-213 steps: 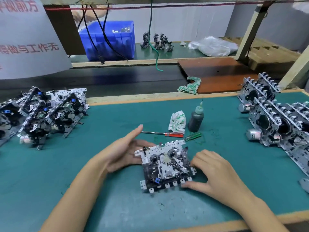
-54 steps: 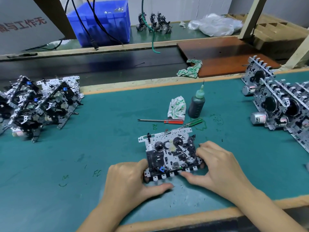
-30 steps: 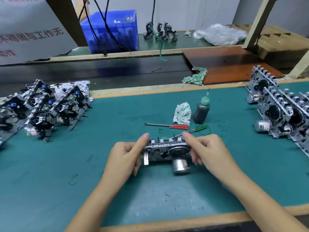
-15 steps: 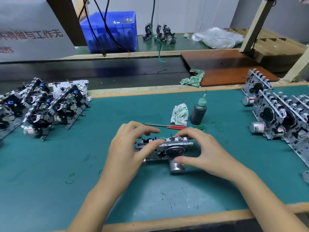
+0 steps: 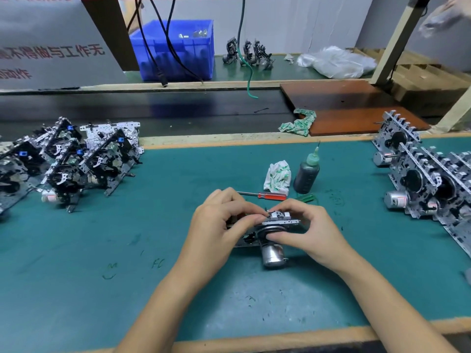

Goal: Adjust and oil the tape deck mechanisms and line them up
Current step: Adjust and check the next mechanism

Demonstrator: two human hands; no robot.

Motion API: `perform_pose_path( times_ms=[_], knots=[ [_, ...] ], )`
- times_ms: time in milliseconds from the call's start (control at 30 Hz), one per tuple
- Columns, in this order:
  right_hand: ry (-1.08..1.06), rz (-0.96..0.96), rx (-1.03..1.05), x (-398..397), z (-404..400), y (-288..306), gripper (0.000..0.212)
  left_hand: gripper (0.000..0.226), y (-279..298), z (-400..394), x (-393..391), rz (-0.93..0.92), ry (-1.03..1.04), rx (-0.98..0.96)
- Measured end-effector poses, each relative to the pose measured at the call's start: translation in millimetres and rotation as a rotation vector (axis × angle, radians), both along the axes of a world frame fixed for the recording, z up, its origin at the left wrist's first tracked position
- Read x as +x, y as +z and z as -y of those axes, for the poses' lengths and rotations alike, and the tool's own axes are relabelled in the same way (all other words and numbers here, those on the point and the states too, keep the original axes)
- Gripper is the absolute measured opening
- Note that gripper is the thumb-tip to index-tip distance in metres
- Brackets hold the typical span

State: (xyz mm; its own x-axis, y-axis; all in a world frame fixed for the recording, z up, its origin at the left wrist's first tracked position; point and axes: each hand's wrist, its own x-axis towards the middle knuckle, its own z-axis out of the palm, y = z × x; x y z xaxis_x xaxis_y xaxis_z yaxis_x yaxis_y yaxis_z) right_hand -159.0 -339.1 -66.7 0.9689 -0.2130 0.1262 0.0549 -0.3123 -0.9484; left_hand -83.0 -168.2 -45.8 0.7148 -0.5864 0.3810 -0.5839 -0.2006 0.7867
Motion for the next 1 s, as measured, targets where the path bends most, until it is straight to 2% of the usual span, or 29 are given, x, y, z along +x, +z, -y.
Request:
perform_pose_path(
  times_ms=[233, 467, 533, 633, 733, 867, 1000],
  knots=[
    [0.031, 0.027, 0.051, 2, -1, -2, 0.029, 0.01, -3, -2, 1, 0.007, -0.001, -0.022],
    [-0.018, 0.055, -0.088, 2, -1, -3, 0.037, 0.009, -6, 0, 0, 0.064, 0.023, -0.041],
    [-0.02, 0.088, -0.21, -4, -5, -5, 0.041, 0.009, -6, -2, 0, 0.064, 0.021, -0.041],
    [-0.078, 0.205, -0.467, -18, -6, -4, 0.06, 0.008, -6, -1, 0, 0.046, 0.012, -0.039],
    [-0.133, 0.393, -0.775, -27, 1, -1, 0.043, 0.01, -7, -1, 0, 0.042, 0.022, -0.04],
    [-0.141, 0.45, -0.895, -24, 4, 5, 0.027, 0.01, -7, -1, 0, 0.042, 0.021, -0.046],
    [-0.154, 0.46, -0.915, -23, 3, 6, 0.028, 0.011, -7, -1, 0, 0.025, 0.021, -0.044]
  ],
)
